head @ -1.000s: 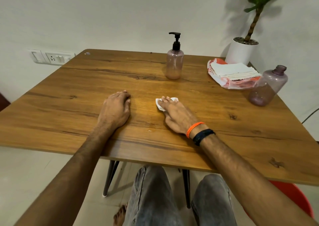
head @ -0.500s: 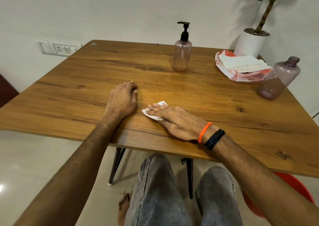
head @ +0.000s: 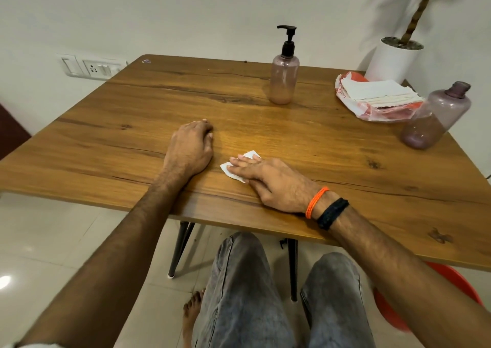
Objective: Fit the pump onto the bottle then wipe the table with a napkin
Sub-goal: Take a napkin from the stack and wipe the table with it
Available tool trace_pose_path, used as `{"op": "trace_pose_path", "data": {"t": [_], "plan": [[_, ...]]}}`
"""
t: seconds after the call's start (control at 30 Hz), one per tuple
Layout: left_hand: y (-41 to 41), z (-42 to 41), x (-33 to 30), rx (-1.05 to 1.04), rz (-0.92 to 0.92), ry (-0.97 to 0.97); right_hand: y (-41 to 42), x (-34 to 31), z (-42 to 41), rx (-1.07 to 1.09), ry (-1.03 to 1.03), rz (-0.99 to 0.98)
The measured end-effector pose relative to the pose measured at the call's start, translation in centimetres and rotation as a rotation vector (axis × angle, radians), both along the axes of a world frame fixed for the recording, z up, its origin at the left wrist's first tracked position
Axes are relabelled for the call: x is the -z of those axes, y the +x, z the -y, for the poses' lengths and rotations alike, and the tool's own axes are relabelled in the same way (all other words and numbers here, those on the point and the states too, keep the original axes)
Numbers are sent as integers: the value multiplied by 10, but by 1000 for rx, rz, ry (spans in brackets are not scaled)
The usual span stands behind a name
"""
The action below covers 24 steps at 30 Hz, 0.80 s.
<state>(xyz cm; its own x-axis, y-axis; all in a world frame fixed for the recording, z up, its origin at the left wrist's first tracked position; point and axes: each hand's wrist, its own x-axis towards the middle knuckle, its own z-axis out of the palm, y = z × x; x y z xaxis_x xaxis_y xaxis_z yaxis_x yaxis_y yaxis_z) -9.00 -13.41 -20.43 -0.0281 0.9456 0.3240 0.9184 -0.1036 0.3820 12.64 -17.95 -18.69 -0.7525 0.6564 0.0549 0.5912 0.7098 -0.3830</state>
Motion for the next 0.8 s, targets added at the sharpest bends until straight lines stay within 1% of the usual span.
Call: {"op": "trace_pose_path", "data": {"t": [0.2, 0.57, 0.67, 0.8], "plan": [[1, 0, 1, -2, 6, -1, 3, -1, -3, -18, 27, -20], [-6, -4, 5, 24, -1, -18, 41, -11, -7, -95, -32, -49], [-9, -4, 5, 40, 8, -27, 56, -14, -12, -32, -33, -54], [-8, -5, 5, 43, 7, -24, 72, -18, -19, 195, -19, -81]]}}
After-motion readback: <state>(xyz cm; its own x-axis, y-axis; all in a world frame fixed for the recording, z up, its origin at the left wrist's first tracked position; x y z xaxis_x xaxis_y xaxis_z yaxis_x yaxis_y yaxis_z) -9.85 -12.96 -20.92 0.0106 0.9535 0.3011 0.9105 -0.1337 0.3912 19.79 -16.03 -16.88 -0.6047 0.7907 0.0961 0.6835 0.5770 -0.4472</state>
